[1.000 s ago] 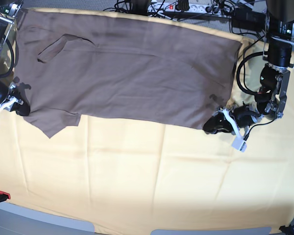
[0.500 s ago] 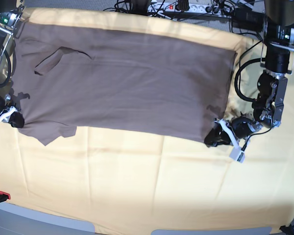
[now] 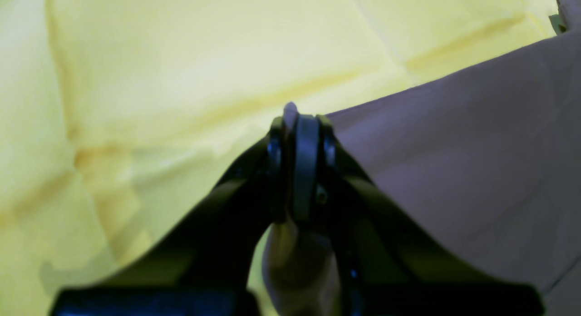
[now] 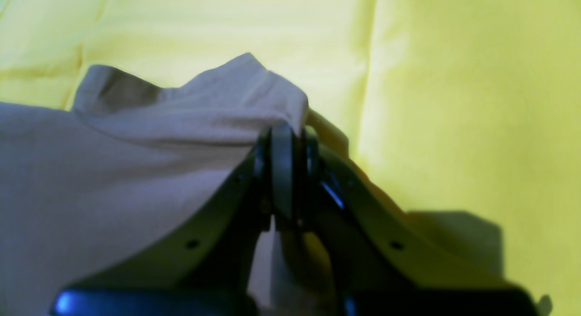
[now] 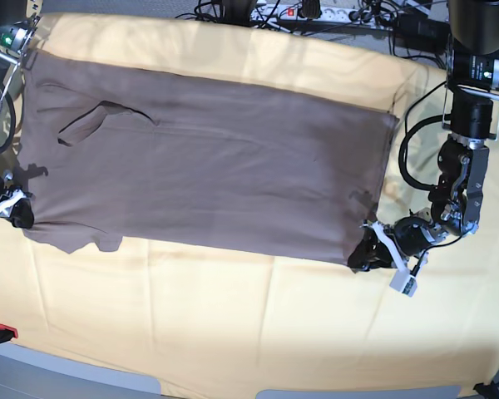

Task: Fold the T-shirt properly
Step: 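Lift the grasped edge with both grippers and fold it over toward the arms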

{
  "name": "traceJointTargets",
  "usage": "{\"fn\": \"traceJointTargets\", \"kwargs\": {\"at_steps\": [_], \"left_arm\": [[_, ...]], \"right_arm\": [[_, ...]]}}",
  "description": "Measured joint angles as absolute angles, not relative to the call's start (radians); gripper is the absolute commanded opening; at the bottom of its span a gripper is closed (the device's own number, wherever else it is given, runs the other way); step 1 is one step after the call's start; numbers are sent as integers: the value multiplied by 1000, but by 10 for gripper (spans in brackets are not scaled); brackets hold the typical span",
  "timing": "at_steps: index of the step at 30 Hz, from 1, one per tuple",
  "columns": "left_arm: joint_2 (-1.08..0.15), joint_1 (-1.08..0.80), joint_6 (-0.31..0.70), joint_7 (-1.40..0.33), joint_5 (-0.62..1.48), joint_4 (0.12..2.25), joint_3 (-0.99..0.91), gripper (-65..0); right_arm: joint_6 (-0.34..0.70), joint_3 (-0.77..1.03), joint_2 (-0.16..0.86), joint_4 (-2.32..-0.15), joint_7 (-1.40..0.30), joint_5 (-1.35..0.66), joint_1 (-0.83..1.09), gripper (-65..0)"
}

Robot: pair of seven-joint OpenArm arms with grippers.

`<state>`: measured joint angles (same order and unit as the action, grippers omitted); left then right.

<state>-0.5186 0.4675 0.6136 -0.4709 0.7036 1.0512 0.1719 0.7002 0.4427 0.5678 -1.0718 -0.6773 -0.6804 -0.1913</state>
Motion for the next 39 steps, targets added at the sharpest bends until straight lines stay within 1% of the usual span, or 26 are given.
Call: {"fn": "traceJointTargets", "kwargs": {"at_steps": [4, 7, 10, 16, 21, 29, 32, 35, 39], "left_arm": [[-520, 445, 690, -528, 819, 1051, 171, -650], [-519, 419, 690, -554, 879, 1052, 172, -650], [-521, 396, 690, -557, 895, 1052, 171, -650], [-522, 374, 690, -566, 910, 1052, 171, -650], [-561, 371, 689, -668, 1015, 1090, 171, -650], [-631, 371, 690, -690, 1048, 1146, 171, -650], [-635, 371, 690, -799, 1152, 1148, 171, -650], [-632, 371, 690, -933, 1255, 1151, 171, -650], [-641, 371, 690, -1032, 1315, 1172, 171, -650]], "right_arm": [[697, 443, 568, -1072, -742, -765, -185, -650], [696, 443, 570, -1072, -803, -778, -186, -650], [696, 443, 572, -1076, -805, -832, -161, -650], [696, 443, 573, -1191, -810, -818, -40, -650], [697, 442, 595, -1293, -808, -821, 38, -650], [700, 442, 648, -1324, -805, -831, 101, -650], [700, 442, 647, -1325, -833, -837, 103, -650], [699, 442, 649, -1325, -866, -892, 102, -650], [699, 442, 660, -1325, -907, -918, 104, -650]]}}
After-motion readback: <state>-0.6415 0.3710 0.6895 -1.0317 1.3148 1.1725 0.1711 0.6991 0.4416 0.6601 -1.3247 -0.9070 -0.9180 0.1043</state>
